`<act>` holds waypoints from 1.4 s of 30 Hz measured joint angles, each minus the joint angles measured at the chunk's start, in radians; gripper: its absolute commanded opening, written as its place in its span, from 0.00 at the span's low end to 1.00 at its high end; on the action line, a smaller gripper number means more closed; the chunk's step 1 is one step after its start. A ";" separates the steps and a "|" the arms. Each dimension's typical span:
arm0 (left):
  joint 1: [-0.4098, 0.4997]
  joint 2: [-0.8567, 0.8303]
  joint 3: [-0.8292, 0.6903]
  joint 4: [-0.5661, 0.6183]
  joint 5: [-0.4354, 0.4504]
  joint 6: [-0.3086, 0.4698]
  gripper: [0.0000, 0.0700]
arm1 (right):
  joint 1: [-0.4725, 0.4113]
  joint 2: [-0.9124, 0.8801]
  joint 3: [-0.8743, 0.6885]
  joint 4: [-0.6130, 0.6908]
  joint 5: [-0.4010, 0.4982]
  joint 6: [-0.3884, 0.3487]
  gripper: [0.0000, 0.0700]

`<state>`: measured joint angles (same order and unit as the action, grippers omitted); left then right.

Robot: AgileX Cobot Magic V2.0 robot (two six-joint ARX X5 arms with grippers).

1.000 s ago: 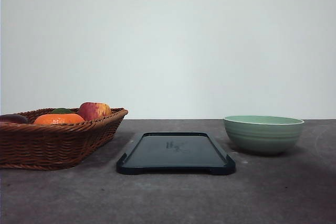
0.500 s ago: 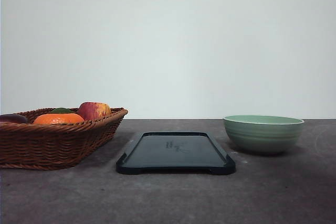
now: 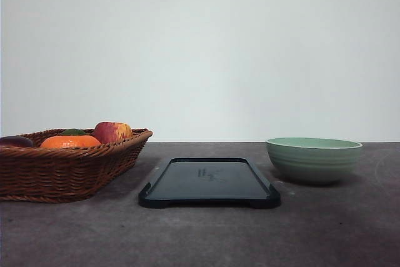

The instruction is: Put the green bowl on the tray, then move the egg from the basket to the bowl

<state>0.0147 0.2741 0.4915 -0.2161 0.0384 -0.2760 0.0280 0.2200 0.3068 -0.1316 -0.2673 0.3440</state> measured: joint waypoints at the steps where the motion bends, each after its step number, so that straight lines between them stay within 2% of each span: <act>1: 0.000 0.029 0.026 -0.021 0.018 0.006 0.00 | 0.000 0.021 0.011 -0.004 -0.016 -0.011 0.01; 8: 0.000 0.239 0.141 -0.174 0.152 0.035 0.00 | 0.000 0.168 0.041 -0.033 -0.125 -0.088 0.01; 14: 0.000 0.393 0.210 -0.262 0.244 0.055 0.00 | 0.002 0.302 0.109 -0.105 -0.150 -0.155 0.01; 22: -0.037 0.555 0.281 -0.363 0.256 0.123 0.00 | 0.033 0.506 0.223 -0.214 -0.149 -0.240 0.01; 30: -0.105 0.633 0.314 -0.397 0.257 0.219 0.00 | 0.086 0.646 0.278 -0.231 -0.149 -0.293 0.01; 31: -0.110 0.634 0.314 -0.397 0.257 0.228 0.02 | 0.090 0.652 0.278 -0.229 -0.149 -0.295 0.03; 32: -0.113 0.634 0.314 -0.397 0.257 0.234 0.09 | 0.094 0.657 0.278 -0.226 -0.149 -0.296 0.09; 33: -0.114 0.634 0.314 -0.396 0.257 0.237 0.19 | 0.097 0.660 0.278 -0.224 -0.149 -0.296 0.20; 35: -0.114 0.634 0.315 -0.396 0.257 0.241 0.47 | 0.097 0.660 0.278 -0.220 -0.149 -0.297 0.51; 36: -0.113 0.634 0.315 -0.396 0.257 0.243 0.55 | 0.097 0.659 0.278 -0.218 -0.146 -0.297 0.61; 42: -0.114 0.634 0.316 -0.394 0.257 0.252 0.56 | 0.097 0.659 0.280 -0.218 -0.124 -0.295 0.63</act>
<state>-0.0990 0.9085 0.8070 -0.6106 0.2951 -0.0242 0.1246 0.8795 0.5865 -0.3492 -0.3916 0.0490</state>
